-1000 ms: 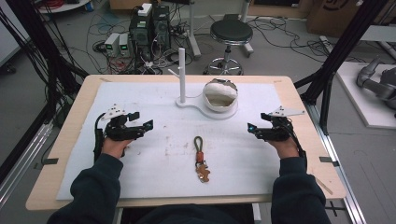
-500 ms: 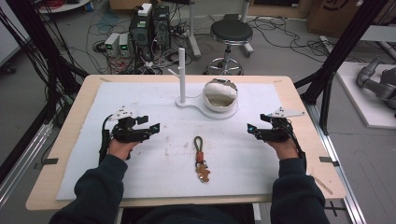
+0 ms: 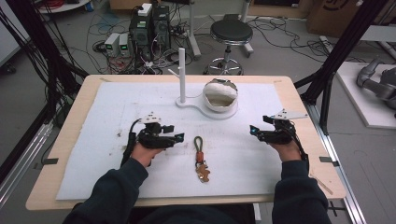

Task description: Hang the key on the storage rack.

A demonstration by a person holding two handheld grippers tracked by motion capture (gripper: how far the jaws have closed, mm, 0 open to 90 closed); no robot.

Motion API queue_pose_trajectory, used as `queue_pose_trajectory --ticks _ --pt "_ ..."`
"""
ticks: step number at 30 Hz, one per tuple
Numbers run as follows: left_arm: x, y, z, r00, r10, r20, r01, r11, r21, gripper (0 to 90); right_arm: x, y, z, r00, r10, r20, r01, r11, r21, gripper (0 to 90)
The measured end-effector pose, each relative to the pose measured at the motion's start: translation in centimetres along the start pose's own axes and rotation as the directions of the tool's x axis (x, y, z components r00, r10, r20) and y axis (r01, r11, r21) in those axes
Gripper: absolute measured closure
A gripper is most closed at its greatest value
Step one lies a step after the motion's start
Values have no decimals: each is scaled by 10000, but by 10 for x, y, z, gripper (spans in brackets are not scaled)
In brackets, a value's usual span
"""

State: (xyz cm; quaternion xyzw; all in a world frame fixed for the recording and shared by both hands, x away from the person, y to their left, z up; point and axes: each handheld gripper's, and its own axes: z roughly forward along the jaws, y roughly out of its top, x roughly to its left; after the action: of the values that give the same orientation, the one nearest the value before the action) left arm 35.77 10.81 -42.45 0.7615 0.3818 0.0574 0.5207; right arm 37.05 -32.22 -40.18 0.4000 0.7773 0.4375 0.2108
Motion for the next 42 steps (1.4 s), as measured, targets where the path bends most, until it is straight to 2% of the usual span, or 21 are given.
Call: queue_pose_trajectory --ticks 4,8,12,13,14,15,18,20,21,22,23,25,26,32,33,36,38,39,40,41,42 --pt "-16 -6 24 9991 310 279 -334 9956 879 324 -1 1 -2 9999 118 -24 -118 9998 -165 249" --pt "-30 -12 46 9980 616 145 -632 9819 1784 349 -1 1 1 9999 111 -56 -111 9999 -97 250" --pt "-36 -12 56 9978 642 -190 -593 9792 1939 361 -1 1 3 9999 115 -97 -116 9999 -101 252" --pt "-39 -11 57 9964 807 -259 -736 9757 2063 361 -1 1 3 9999 119 -104 -120 9999 -99 252" --pt "-43 -11 59 9926 1140 -416 -1023 9704 2186 358 -1 1 3 9999 111 -92 -112 9999 -100 252" --pt "-47 -11 60 9866 1548 -523 -1381 9610 2397 353 -1 1 3 9999 119 -101 -120 9999 -93 252" --pt "-55 -11 63 9738 2207 -555 -1990 9442 2626 354 0 1 3 9999 67 -100 -67 10000 -56 254" --pt "-58 -11 63 9700 2425 -153 -2298 9361 2662 433 0 2 3 9999 41 -94 -41 10000 -55 255" --pt "-57 -11 63 9699 2432 139 -2379 9335 2684 537 1 2 3 10000 24 -82 -24 10000 -46 255" --pt "-56 -10 62 9667 2521 432 -2539 9257 2803 654 1 2 3 10000 35 -93 -35 10000 -55 255" --pt "-53 -9 61 9674 2470 556 -2525 9259 2810 710 1 2 3 9999 62 -103 -62 10000 -58 256" --pt "-42 -7 57 9758 2028 816 -2178 9333 2854 730 0 2 2 9999 60 -86 -60 10000 -76 255" --pt "-37 -6 54 9754 2051 811 -2200 9313 2903 735 0 2 1 9999 68 -91 -69 9999 -102 256" --pt "-1 3 34 9600 2765 440 -2754 9046 3254 744 0 0 1 9999 111 -79 -111 9999 -72 256" --pt "6 3 30 9625 2683 401 -2666 9080 3232 743 0 0 1 9999 86 -92 -86 9999 -71 255" --pt "20 4 23 9798 1997 47 -1902 9256 3272 687 0 0 2 10000 44 -84 -44 10000 -58 256" --pt "20 5 22 9787 1902 -778 -1548 9314 3294 491 0 1 3 10000 46 -76 -46 10000 -23 255" --pt "18 4 22 9776 1870 -963 -1459 9326 3302 423 0 1 3 10000 19 -96 -19 10000 -22 255" --pt "16 3 21 9760 1884 -1089 -1432 9328 3307 420 0 1 3 10000 -12 -68 12 10000 -15 256" --pt "13 3 21 9739 1894 -1250 -1345 9254 3542 420 0 1 3 10000 -18 -40 18 10000 -14 256" --pt "9 2 21 9685 1992 -1493 -1337 9222 3630 418 0 1 3 10000 1 -33 -1 10000 -7 255"
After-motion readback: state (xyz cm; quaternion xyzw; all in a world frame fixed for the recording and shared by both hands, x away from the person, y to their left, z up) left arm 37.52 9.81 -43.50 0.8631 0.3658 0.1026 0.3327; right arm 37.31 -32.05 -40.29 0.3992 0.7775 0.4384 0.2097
